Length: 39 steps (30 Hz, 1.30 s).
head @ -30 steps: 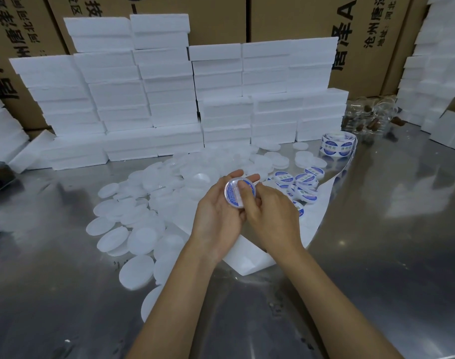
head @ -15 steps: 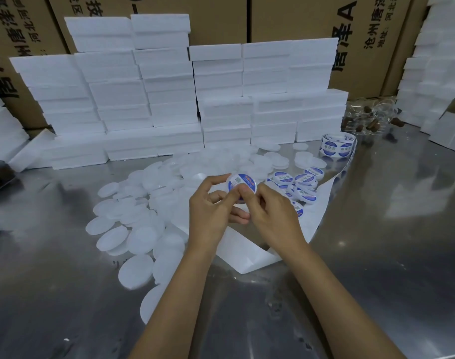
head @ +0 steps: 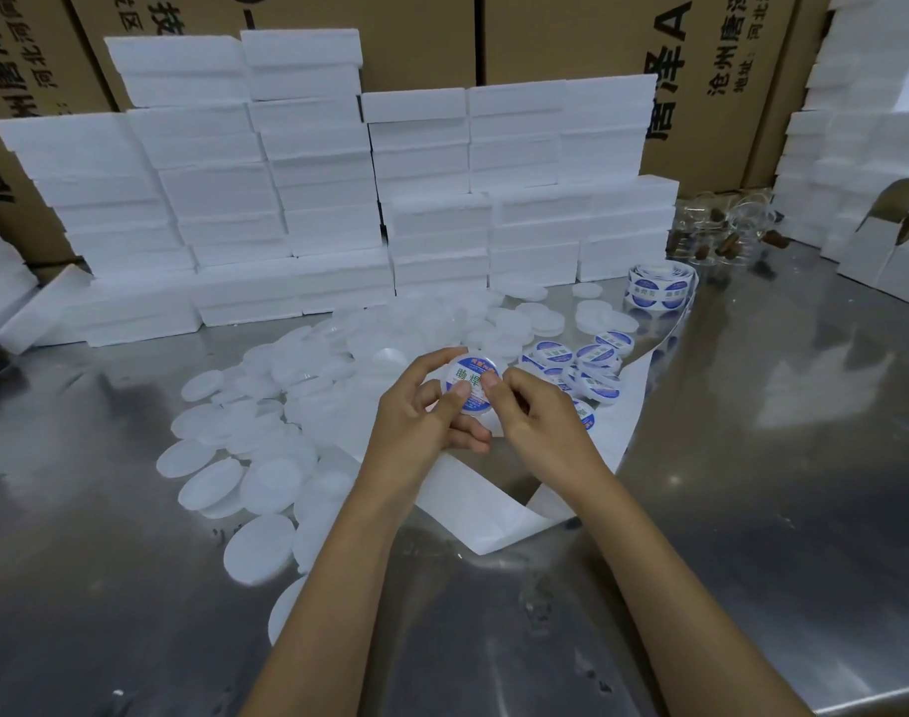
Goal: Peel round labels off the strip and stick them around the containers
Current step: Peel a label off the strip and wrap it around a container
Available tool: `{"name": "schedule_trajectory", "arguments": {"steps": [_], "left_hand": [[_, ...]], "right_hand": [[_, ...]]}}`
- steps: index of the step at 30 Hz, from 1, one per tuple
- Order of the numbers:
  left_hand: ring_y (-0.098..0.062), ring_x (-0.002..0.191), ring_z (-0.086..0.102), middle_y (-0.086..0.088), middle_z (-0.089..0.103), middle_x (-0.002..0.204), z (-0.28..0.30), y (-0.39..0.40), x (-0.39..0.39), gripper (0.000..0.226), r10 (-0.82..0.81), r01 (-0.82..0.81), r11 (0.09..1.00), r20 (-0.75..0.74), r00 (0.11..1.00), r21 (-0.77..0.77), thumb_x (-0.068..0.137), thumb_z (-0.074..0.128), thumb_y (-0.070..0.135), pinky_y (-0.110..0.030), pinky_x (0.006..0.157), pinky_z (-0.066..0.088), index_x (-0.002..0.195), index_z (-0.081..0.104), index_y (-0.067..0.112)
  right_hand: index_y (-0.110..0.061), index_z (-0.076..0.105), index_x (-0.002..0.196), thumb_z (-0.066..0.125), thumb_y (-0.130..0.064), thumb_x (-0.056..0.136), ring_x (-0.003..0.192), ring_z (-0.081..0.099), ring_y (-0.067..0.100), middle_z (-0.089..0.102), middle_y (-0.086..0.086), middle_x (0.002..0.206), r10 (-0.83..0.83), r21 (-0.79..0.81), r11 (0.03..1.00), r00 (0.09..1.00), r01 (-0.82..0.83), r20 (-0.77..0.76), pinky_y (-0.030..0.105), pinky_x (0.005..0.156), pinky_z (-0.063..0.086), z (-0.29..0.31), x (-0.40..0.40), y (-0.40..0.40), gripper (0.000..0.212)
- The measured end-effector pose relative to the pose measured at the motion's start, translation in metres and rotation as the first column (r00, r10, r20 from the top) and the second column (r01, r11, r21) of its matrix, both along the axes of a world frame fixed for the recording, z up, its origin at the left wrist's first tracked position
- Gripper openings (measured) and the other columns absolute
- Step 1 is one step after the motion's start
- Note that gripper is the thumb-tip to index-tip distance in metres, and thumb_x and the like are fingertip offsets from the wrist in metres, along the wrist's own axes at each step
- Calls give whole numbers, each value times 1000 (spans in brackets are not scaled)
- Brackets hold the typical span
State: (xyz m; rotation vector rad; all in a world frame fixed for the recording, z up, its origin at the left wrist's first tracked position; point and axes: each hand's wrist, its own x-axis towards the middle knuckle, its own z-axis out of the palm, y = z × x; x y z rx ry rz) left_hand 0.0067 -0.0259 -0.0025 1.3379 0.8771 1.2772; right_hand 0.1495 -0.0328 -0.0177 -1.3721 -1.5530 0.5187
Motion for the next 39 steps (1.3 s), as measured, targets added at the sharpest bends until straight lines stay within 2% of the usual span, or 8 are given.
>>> {"name": "schedule_trajectory", "arguments": {"steps": [6,12,15,18,23,29,34,39], "left_hand": [[-35,70,75,-19,76,87,0,-2,1,29,0,1,1000,23,1000,-22,96,66,11,-32,64,62,122,70,24],[-32,55,72,-15,75,70,-4,-3,9,18,107,-106,990,5,994,-96,99,63,29,-27,48,57,109,74,20],[-30,53,71,-4,79,88,-5,-4,12,20,70,-65,989,33,997,-133,101,56,36,-28,46,56,118,67,31],[-29,50,70,-6,79,98,-2,-4,10,24,24,-12,989,75,997,-147,103,54,30,-28,46,56,127,58,29],[-30,48,67,-10,78,90,-1,-4,9,20,59,-55,991,33,998,-120,104,51,18,-28,45,55,120,62,20],[-29,45,64,-13,77,86,0,-4,6,16,114,-107,985,45,992,-137,101,49,13,-28,44,54,113,61,11],[-29,47,65,-15,77,84,1,-3,5,14,154,-145,980,59,986,-138,102,50,13,-29,46,55,110,61,12],[-25,42,60,-13,73,71,2,0,-2,15,268,-253,959,113,957,-130,103,48,12,-26,40,49,104,63,11]], "right_hand": [[-4,45,70,51,-54,96,55,34,7,35,-7,56,70,-45,996,996,-72,-58,28,57,30,3,8,-1,56],[-13,50,64,55,-51,95,47,30,3,35,-5,55,189,-212,958,981,-192,-34,14,46,25,9,24,-1,49],[-15,53,66,56,-54,94,42,29,7,37,-4,51,35,-267,956,954,-118,-298,19,44,26,15,40,2,48],[-13,55,71,56,-48,96,40,27,9,34,-6,48,-221,-249,967,650,51,-727,20,37,24,16,63,9,43],[-7,57,85,39,-34,107,40,27,5,33,-2,62,-343,-313,927,129,208,-930,14,34,28,0,107,11,40],[-5,49,82,25,-5,103,31,30,4,29,-1,66,-266,-275,950,-78,151,-961,15,32,27,-1,119,10,32],[-8,51,81,29,-5,98,48,26,11,32,0,65,-359,-354,919,-6,171,-933,17,36,30,-1,116,12,28],[-18,62,92,50,-18,93,54,50,14,56,0,69,-539,-201,814,579,546,-612,22,48,45,5,85,15,12]]}}
